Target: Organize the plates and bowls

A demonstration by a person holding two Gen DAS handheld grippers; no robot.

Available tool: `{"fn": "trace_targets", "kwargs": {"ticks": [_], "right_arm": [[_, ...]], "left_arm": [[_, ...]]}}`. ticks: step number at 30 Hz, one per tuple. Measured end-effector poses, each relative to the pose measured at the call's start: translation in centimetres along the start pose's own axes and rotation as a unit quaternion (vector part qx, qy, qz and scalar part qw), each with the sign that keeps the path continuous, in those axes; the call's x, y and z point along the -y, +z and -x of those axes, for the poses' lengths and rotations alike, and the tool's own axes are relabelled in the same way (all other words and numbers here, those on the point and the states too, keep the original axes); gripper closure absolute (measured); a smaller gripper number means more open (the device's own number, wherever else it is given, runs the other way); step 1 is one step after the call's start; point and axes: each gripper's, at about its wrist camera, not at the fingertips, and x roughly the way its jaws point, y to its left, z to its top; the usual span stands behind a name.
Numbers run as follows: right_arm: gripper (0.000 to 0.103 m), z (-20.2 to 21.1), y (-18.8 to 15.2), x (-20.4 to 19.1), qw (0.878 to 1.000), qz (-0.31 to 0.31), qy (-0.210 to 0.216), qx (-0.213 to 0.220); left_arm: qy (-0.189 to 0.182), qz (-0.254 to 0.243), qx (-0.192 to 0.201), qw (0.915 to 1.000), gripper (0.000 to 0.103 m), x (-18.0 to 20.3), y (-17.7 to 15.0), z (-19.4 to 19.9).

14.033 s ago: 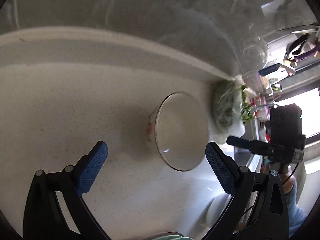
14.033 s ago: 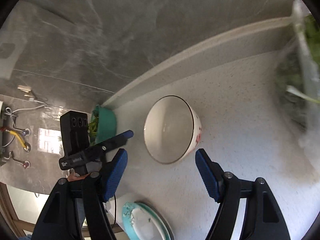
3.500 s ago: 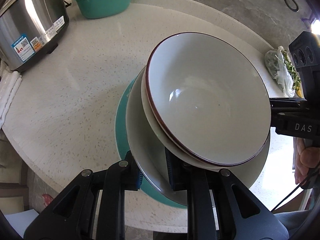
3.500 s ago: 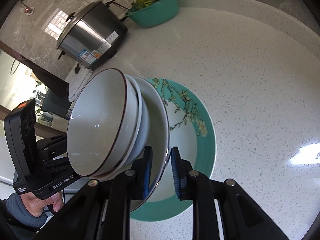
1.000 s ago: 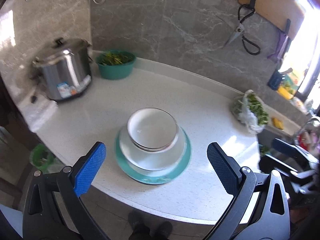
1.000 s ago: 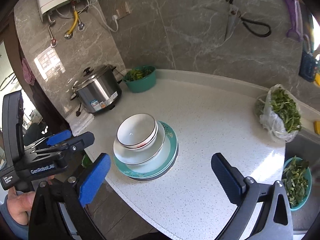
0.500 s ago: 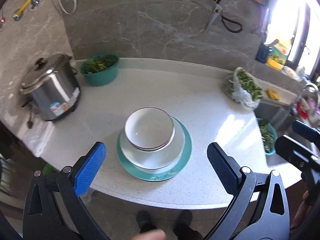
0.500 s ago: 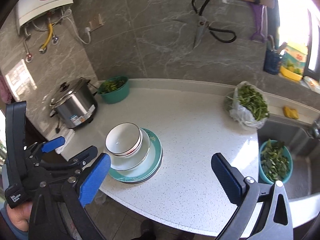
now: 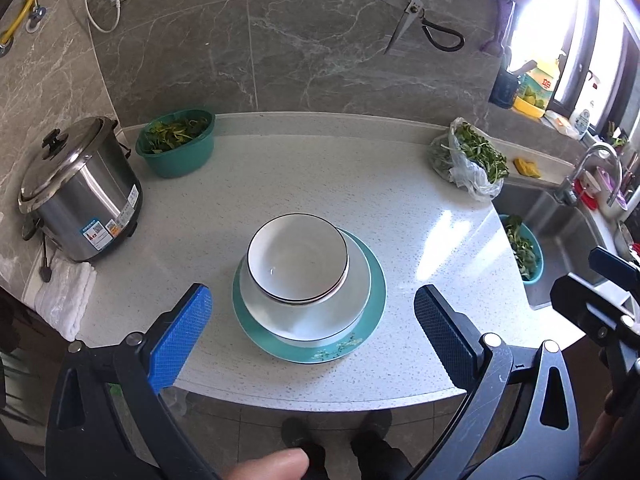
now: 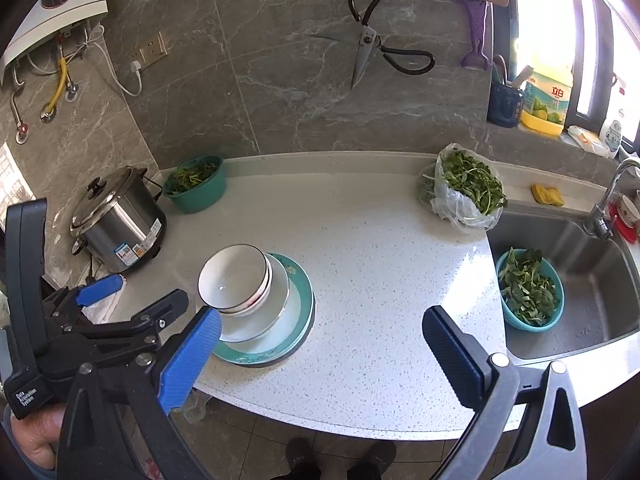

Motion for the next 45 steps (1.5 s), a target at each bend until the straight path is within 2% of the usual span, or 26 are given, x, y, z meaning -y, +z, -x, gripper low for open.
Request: {"fn": "trace_targets", "kwargs": {"ticks": [31, 45], "right_arm": [[0.000, -0.68, 0.60, -0.99, 1.000, 0.014, 0.016, -0.003], [0.000, -0.63, 0.45, -0.87, 1.000, 0.012, 0.015, -0.005]], "left_arm": [[0.025, 0.031, -0.004, 0.9992, 0.000, -0.26, -0.32, 0.30], [0.032, 0.027, -0.002, 0.9991, 0.000, 0.09, -0.48, 0.36]]}}
